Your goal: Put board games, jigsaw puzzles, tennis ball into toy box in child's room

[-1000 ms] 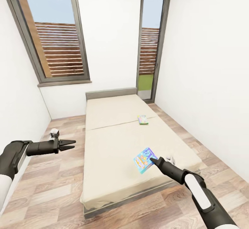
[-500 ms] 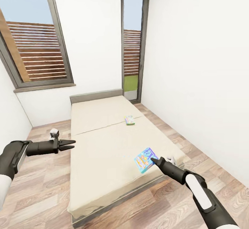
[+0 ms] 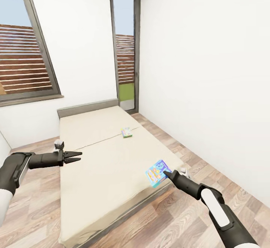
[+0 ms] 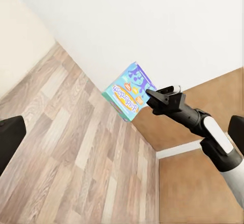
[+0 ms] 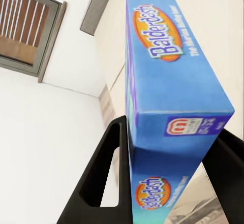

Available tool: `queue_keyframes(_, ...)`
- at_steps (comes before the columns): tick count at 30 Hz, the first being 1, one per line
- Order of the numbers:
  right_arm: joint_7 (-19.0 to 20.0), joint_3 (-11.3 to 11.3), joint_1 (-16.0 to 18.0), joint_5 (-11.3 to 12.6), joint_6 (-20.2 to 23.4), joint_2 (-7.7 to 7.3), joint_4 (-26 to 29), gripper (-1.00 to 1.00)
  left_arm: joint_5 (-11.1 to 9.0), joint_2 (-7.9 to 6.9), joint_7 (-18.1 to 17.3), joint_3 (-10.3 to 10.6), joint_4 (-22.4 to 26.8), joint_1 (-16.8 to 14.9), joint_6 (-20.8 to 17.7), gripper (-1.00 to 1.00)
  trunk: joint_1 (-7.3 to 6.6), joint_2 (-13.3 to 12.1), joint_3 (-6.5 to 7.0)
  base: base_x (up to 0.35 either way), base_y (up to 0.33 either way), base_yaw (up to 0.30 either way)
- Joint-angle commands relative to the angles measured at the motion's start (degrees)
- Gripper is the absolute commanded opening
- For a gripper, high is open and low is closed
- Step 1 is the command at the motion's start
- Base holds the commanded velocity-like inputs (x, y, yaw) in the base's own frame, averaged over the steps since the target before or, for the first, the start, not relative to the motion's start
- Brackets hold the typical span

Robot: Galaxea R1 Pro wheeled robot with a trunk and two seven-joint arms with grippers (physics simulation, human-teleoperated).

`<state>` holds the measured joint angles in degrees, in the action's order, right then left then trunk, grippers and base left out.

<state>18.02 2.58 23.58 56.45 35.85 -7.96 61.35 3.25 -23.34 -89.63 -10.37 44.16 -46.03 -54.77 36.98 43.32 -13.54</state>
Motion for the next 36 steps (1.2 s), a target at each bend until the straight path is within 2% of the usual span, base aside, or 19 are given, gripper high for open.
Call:
queue_keyframes(1, 0.09, 0.06, 0.06, 0.24, 0.14, -0.02, 0.00, -1.00, 0.34, 0.02, -0.37, -0.09, 0.05, -0.02, -0.60, 1.00, -0.21, -0.35, 0.15, 0.000, 0.000, -0.277)
queue_keyframes(36, 0.00, -0.03, 0.06, 0.09, 0.01, 0.41, -0.27, -1.00, 0.36, 0.04, -0.37, 0.00, 0.05, -0.02, -0.51, 1.00, -7.90, -14.39, 8.02, 0.000, 0.000, -0.277)
